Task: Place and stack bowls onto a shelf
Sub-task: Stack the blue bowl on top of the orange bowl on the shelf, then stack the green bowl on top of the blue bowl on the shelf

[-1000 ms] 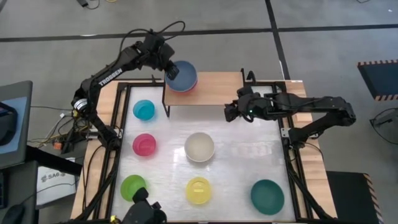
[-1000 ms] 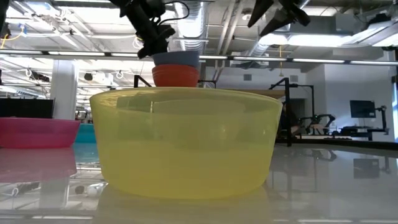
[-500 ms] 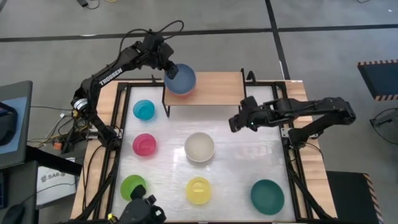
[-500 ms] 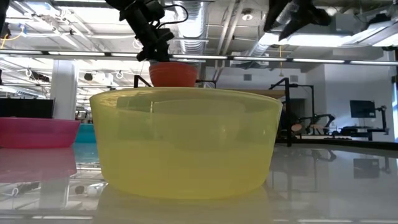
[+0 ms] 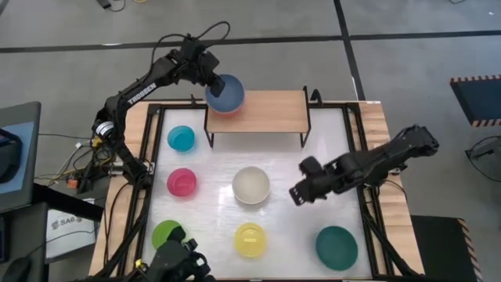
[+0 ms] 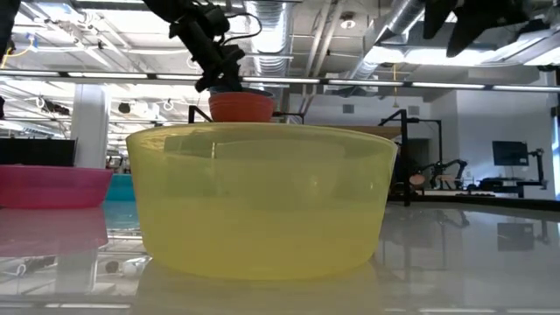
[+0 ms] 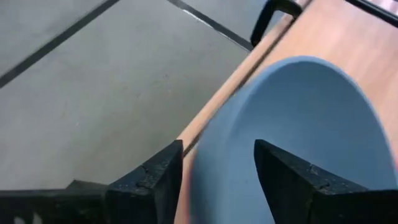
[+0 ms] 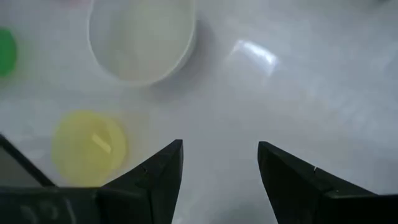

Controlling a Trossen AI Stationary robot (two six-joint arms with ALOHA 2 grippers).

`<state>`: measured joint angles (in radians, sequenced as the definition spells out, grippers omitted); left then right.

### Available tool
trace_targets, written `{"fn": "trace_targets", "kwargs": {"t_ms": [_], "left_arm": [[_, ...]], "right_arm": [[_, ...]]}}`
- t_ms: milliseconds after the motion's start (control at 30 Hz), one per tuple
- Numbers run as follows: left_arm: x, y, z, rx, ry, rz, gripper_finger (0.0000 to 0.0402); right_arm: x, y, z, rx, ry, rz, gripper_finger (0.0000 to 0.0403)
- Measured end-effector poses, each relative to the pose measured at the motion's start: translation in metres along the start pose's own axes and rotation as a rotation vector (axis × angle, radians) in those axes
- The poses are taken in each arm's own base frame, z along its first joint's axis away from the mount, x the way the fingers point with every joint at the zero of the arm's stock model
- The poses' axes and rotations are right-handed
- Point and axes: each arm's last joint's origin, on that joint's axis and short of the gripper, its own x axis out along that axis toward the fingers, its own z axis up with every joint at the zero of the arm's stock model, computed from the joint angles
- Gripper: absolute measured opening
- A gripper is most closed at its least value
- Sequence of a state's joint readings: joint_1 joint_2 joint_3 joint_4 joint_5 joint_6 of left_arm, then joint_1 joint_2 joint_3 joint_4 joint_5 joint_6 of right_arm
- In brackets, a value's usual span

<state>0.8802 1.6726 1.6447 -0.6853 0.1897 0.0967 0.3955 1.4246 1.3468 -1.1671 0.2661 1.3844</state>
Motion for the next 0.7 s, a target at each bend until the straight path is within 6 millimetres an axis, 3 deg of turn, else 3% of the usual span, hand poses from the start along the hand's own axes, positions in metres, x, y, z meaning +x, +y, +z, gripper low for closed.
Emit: {"fn": "trace_targets", "kwargs": {"t_ms": [167,400,533,700], "left_arm": [[-0.005,-0.001,0.001,0.022,-0.012,0.011,0.0174],[-0.053,-0.005,0.006,0.058,-0.089,0.039,0.0173],[-0.086,-0.015,0.011,0.053,-0.186,0.018,0.0173],[-0.114,-0.038,0.015,0.038,-0.280,-0.092,0.0173]], "right_arm": [[0.021,0.013,-0.015,-0.038,0.083,-0.055,0.0232],[0.042,0.016,-0.020,-0.096,0.157,-0.147,0.0232],[0.040,0.012,-0.015,-0.181,0.179,-0.152,0.0232],[0.019,0.000,-0.007,-0.269,0.174,-0.113,0.0232]]}}
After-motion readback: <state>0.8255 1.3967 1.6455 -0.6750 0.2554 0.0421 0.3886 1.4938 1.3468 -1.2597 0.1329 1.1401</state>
